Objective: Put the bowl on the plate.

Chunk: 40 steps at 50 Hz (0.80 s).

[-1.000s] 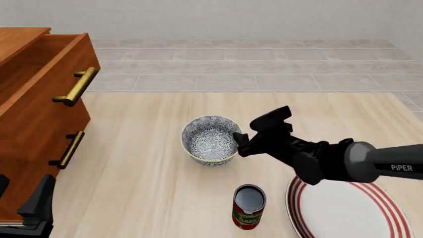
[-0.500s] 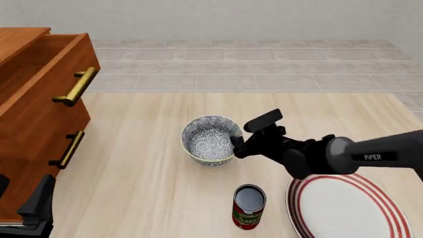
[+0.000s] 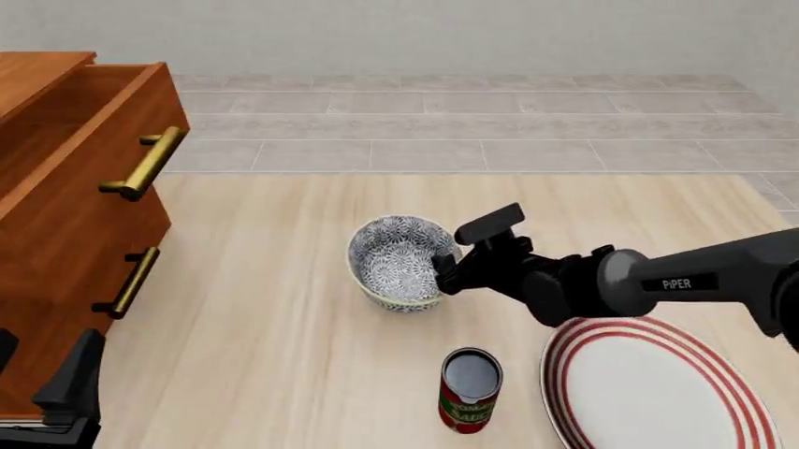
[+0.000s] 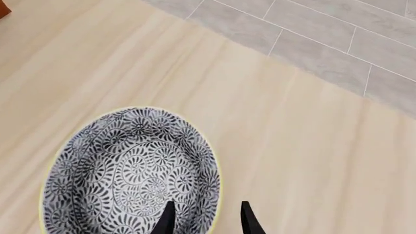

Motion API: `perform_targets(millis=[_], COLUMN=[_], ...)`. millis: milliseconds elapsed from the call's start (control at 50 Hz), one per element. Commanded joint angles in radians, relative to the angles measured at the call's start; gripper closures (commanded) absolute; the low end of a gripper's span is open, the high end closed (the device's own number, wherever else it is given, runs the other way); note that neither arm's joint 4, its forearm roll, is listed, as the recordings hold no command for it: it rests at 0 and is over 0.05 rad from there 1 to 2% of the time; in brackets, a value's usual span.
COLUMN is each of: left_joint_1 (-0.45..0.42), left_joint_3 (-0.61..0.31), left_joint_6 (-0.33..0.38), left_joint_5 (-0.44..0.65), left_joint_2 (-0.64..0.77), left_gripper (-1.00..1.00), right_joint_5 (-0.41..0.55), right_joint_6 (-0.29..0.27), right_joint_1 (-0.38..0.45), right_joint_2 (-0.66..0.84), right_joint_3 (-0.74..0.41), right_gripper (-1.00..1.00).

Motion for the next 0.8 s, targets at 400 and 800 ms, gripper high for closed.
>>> perform_targets(millis=[400, 800], left_joint_1=[0.0, 0.0], left_joint_3=[0.0, 0.0], left_joint_6=[0.0, 0.0], left_joint_5=[0.0, 0.0], left_joint_2=[0.0, 0.0], left_gripper=[-1.0, -1.0], right_joint_5=[0.01, -0.005], right_joint_6=[0.01, 0.026], right_joint_1=[0.004, 0.012], right_joint_2=[0.104, 0.069], right_joint_3=[-0.042, -0.02], right_gripper=[-1.0, 1.0])
